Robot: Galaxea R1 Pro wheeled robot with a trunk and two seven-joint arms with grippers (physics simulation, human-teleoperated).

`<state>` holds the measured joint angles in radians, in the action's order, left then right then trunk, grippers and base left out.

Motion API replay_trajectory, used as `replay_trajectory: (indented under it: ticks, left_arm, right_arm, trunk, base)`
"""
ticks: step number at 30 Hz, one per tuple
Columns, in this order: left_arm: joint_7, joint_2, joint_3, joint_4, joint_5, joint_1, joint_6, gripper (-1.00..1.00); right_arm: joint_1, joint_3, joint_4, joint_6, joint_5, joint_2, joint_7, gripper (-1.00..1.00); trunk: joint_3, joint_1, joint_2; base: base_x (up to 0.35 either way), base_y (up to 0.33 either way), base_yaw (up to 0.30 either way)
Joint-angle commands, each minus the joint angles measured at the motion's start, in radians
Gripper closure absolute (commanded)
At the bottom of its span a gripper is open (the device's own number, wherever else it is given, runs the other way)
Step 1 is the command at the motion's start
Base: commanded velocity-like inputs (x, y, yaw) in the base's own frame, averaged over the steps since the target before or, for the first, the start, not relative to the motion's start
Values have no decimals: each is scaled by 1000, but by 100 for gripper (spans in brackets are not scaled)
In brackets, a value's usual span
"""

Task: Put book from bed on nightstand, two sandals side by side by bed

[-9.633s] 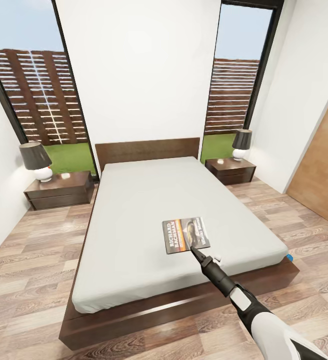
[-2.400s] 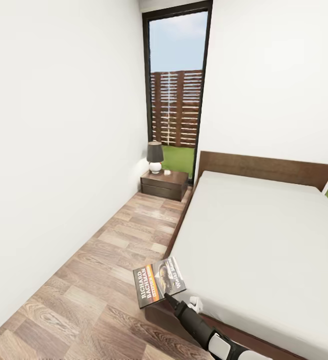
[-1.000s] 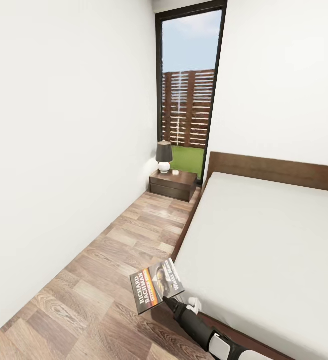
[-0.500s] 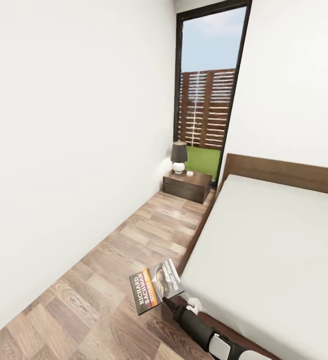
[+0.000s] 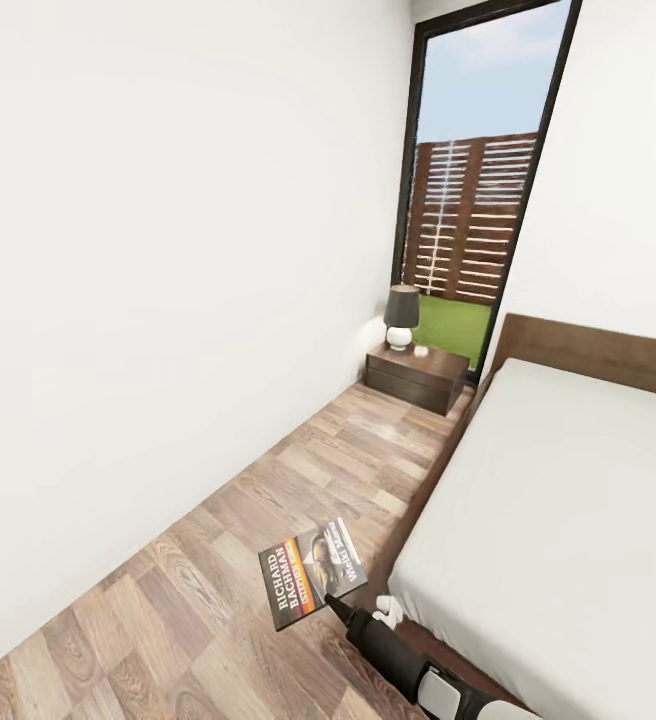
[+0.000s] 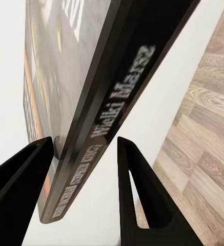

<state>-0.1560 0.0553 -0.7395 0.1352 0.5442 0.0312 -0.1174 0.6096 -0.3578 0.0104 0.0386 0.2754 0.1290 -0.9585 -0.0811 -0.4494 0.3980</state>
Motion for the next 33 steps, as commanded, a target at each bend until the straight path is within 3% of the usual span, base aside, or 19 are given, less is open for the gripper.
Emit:
replay_trajectory:
  ticks: [1,33]
  left_arm:
    - [-2,0,-8,0,10,0,-4,-100]
    - [-1,-1,-10,0,7,-3,-4,-100]
  right_arm:
    - [1,-1,1,4,2,0,-2,100]
    - [1,0,1,6,1,0,-3,100]
  trunk:
    - [-2,-1,2]
    - [-2,-1,2]
  base:
    - [0,0,294]
    - [0,0,278]
